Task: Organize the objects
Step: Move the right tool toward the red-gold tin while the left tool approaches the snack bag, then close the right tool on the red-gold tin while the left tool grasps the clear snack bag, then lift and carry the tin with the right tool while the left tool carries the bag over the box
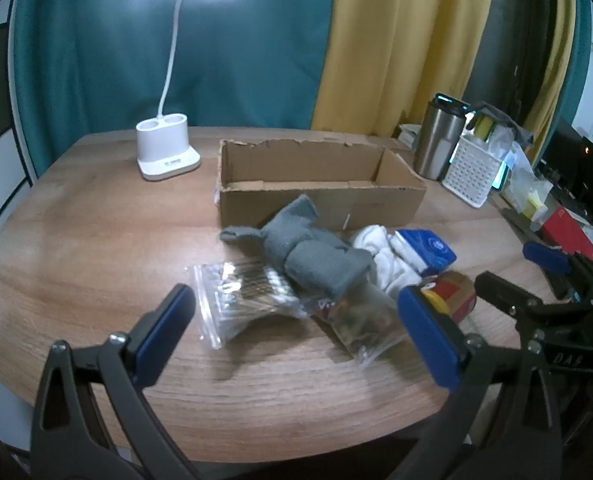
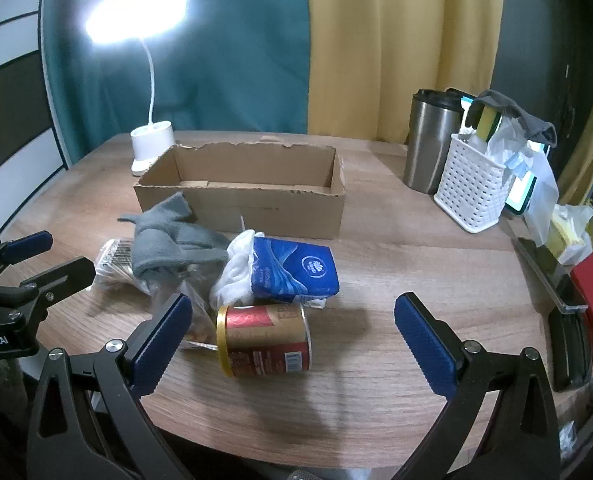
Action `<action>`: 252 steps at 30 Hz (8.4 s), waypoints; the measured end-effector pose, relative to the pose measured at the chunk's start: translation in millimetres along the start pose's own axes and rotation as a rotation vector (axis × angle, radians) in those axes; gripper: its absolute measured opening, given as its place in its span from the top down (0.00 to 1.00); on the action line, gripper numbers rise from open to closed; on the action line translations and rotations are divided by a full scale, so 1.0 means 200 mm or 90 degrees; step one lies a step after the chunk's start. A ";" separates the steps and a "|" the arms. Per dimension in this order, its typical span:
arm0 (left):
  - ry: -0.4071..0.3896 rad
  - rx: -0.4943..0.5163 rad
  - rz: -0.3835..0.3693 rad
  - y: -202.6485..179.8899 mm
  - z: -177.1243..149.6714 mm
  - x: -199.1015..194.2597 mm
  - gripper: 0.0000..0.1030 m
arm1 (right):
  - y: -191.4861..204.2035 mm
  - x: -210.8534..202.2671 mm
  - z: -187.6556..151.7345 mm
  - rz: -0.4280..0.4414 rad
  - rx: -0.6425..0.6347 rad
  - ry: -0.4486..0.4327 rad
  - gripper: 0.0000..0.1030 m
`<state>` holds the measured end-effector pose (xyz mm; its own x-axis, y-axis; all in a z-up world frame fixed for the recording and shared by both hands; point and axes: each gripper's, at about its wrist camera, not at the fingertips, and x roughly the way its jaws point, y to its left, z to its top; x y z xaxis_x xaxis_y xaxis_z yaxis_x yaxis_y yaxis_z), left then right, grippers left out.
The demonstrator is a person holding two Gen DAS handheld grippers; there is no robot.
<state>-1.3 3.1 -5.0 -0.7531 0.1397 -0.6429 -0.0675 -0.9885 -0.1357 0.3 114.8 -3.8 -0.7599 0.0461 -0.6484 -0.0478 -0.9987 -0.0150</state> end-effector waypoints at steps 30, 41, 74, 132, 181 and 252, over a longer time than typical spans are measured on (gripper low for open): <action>-0.004 0.014 0.009 -0.01 0.00 0.01 0.01 | -0.02 0.04 -0.01 -0.001 0.006 0.014 0.00; 0.004 -0.006 -0.023 0.02 0.01 0.02 0.01 | -0.02 0.03 -0.01 -0.001 0.005 0.013 0.00; 0.030 -0.013 0.003 0.05 -0.03 0.11 0.01 | 0.00 0.16 -0.06 0.017 0.002 0.064 0.00; 0.169 -0.018 -0.020 -0.27 -0.08 0.49 0.01 | -0.28 0.21 -0.12 0.065 0.039 0.068 0.36; 0.040 0.057 -0.085 -0.15 0.08 0.10 0.47 | -0.10 0.02 0.09 0.036 0.000 0.006 0.36; 0.068 0.038 -0.131 0.01 0.52 0.68 0.47 | -0.08 0.71 0.56 0.021 0.004 0.078 0.36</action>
<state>-172.0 13.2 -14.4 -0.6464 0.3412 -0.6824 -0.2537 -0.9397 -0.2295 -180.2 140.3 -9.9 -0.6765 0.0107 -0.7364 -0.0285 -0.9995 0.0116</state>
